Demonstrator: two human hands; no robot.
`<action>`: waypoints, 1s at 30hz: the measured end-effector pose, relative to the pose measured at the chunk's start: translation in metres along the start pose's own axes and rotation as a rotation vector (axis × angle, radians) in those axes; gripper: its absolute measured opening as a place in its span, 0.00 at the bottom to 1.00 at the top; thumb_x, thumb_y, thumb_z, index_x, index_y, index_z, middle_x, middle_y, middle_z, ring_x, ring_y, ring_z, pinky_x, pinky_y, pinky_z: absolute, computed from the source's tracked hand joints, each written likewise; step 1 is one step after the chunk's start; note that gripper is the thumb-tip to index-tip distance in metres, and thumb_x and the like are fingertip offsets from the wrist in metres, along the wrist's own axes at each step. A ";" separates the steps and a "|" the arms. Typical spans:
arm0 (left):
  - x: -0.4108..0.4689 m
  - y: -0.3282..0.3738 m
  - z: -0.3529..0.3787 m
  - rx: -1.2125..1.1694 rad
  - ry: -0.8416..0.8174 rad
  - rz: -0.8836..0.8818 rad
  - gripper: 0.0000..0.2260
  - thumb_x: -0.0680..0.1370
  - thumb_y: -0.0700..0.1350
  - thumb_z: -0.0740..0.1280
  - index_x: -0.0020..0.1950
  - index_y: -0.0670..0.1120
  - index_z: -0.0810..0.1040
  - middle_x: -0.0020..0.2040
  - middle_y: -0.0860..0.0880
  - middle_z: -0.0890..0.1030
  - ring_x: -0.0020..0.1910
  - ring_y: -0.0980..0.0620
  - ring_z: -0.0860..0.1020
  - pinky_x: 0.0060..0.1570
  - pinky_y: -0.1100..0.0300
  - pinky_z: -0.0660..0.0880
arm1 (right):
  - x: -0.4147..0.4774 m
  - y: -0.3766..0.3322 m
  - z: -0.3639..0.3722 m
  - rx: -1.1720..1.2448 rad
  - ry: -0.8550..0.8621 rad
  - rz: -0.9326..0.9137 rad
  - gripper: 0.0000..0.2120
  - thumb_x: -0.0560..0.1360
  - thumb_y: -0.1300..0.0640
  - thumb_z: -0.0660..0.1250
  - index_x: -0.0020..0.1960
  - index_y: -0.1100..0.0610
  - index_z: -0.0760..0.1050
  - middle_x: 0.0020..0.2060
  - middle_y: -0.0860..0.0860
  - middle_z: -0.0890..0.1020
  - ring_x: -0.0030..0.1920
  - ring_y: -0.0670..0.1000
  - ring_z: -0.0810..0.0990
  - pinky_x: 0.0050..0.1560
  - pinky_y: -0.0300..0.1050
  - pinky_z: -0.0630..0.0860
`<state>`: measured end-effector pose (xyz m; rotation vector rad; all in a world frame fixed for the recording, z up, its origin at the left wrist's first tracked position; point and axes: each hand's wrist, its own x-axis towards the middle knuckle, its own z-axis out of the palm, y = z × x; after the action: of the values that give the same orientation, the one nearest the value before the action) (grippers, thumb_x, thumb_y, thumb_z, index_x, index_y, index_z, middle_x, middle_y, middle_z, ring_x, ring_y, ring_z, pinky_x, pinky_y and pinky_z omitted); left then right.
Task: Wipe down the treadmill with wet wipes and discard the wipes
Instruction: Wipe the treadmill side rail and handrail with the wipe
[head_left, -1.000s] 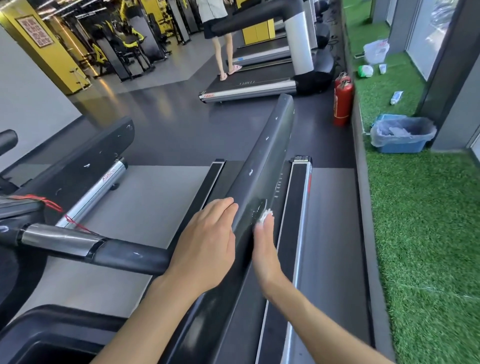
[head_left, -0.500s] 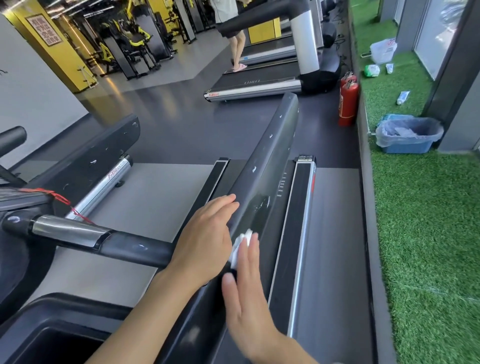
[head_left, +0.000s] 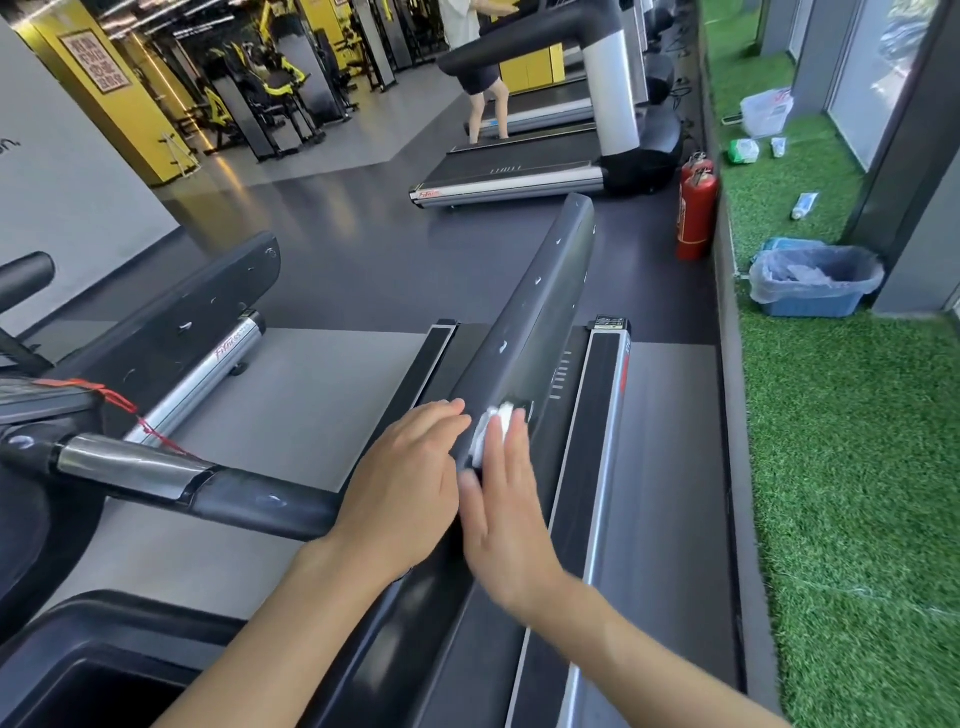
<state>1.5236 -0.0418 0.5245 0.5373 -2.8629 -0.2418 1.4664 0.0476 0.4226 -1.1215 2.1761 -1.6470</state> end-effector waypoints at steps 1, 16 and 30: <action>0.004 0.001 -0.001 0.027 -0.005 0.003 0.22 0.79 0.35 0.54 0.71 0.44 0.74 0.72 0.52 0.72 0.71 0.52 0.68 0.67 0.67 0.59 | 0.020 0.003 -0.004 0.017 0.025 0.064 0.34 0.82 0.38 0.41 0.79 0.54 0.35 0.76 0.41 0.34 0.77 0.43 0.29 0.79 0.47 0.38; 0.050 0.007 0.011 0.088 0.046 0.065 0.18 0.74 0.30 0.59 0.60 0.40 0.79 0.60 0.47 0.80 0.60 0.47 0.75 0.56 0.56 0.75 | 0.040 0.010 -0.020 0.172 -0.018 0.101 0.27 0.84 0.46 0.42 0.78 0.49 0.33 0.72 0.29 0.31 0.76 0.39 0.29 0.78 0.45 0.37; 0.052 0.008 0.016 0.131 0.115 0.064 0.12 0.73 0.31 0.65 0.53 0.42 0.79 0.53 0.50 0.80 0.51 0.49 0.75 0.44 0.61 0.74 | 0.018 0.019 -0.024 0.511 -0.159 0.272 0.28 0.86 0.53 0.44 0.78 0.50 0.30 0.75 0.35 0.30 0.73 0.31 0.31 0.71 0.25 0.35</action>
<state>1.4699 -0.0515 0.5202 0.4664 -2.7908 -0.0116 1.4322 0.0553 0.4198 -0.7439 1.5903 -1.7711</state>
